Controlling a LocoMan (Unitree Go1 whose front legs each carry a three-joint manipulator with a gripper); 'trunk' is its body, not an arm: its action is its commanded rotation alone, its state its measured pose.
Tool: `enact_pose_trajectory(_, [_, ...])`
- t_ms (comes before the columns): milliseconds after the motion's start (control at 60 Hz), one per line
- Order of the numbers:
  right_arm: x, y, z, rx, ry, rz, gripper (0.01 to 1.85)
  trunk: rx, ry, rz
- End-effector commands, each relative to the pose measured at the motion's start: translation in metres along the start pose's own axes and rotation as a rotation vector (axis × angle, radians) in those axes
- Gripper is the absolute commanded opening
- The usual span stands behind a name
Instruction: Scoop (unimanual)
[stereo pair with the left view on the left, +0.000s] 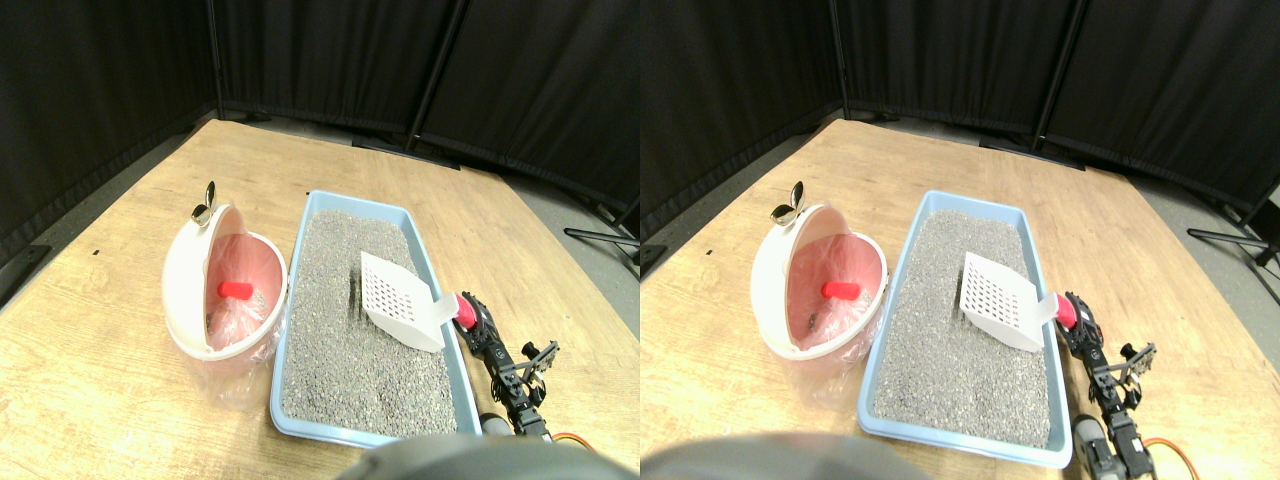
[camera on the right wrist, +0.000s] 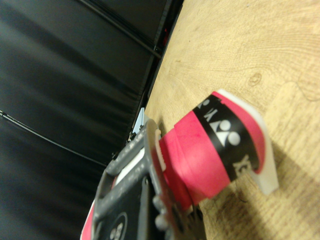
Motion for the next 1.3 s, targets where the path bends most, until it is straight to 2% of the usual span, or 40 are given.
enact_pose_trajectory(17, [-0.002, -0.007, -0.006, -0.030, 0.047, -0.038, 0.05, -0.010, -0.001, 0.005])
enact_pose_trajectory(100, [-0.003, -0.007, -0.004, -0.020, 0.064, -0.046, 0.07, -0.010, -0.001, 0.005])
enact_pose_trajectory(200, [-0.006, -0.006, -0.001, -0.022, 0.089, -0.051, 0.23, -0.008, -0.001, 0.003])
enact_pose_trajectory(217, [-0.007, -0.006, 0.000, -0.018, 0.110, -0.049, 0.33, -0.008, -0.001, 0.003])
enact_pose_trajectory(300, [-0.008, -0.005, 0.001, -0.021, 0.134, -0.062, 0.47, -0.008, -0.001, 0.003])
enact_pose_trajectory(317, [-0.010, -0.005, 0.002, -0.009, 0.147, -0.088, 0.61, -0.008, -0.001, 0.003])
enact_pose_trajectory(333, [-0.010, -0.005, 0.002, -0.009, 0.147, -0.088, 0.61, -0.008, -0.001, 0.003])
enact_pose_trajectory(350, [-0.011, -0.004, 0.003, 0.005, 0.149, -0.104, 0.73, -0.008, -0.001, 0.003])
enact_pose_trajectory(467, [-0.015, -0.003, 0.007, 0.028, 0.163, -0.130, 0.95, -0.008, -0.001, 0.003])
enact_pose_trajectory(533, [-0.017, -0.003, 0.009, 0.025, 0.168, -0.117, 1.00, -0.008, -0.001, 0.003])
enact_pose_trajectory(550, [-0.018, -0.002, 0.011, 0.024, 0.169, -0.112, 1.02, 0.000, 0.005, -0.005])
enact_pose_trajectory(683, [-0.022, 0.000, 0.018, 0.059, 0.160, -0.065, 1.17, 0.000, 0.005, -0.005])
enact_pose_trajectory(900, [-0.038, 0.009, 0.039, 0.028, 0.120, -0.026, 1.18, 0.000, 0.005, -0.005])
enact_pose_trajectory(917, [-0.040, 0.010, 0.041, 0.032, 0.116, -0.032, 1.18, 0.007, 0.011, -0.025])
enact_pose_trajectory(983, [-0.045, 0.011, 0.045, 0.044, 0.106, -0.032, 1.16, 0.010, 0.011, -0.030])
enact_pose_trajectory(1017, [-0.049, 0.010, 0.048, 0.048, 0.078, 0.002, 1.11, 0.012, 0.011, -0.033])
enact_pose_trajectory(1067, [-0.053, 0.009, 0.052, 0.029, 0.048, 0.014, 1.03, 0.017, 0.010, -0.041])
enact_pose_trajectory(1150, [-0.057, 0.012, 0.058, -0.043, 0.008, 0.001, 0.91, 0.026, 0.010, -0.055])
enact_pose_trajectory(1217, [-0.061, 0.014, 0.064, -0.112, -0.024, 0.027, 0.72, 0.030, 0.011, -0.062])
enact_pose_trajectory(1250, [-0.062, 0.014, 0.067, -0.128, -0.045, 0.044, 0.56, 0.033, 0.010, -0.068])
enact_pose_trajectory(1300, [-0.063, 0.014, 0.068, -0.131, -0.048, 0.046, 0.49, 0.036, 0.010, -0.078])
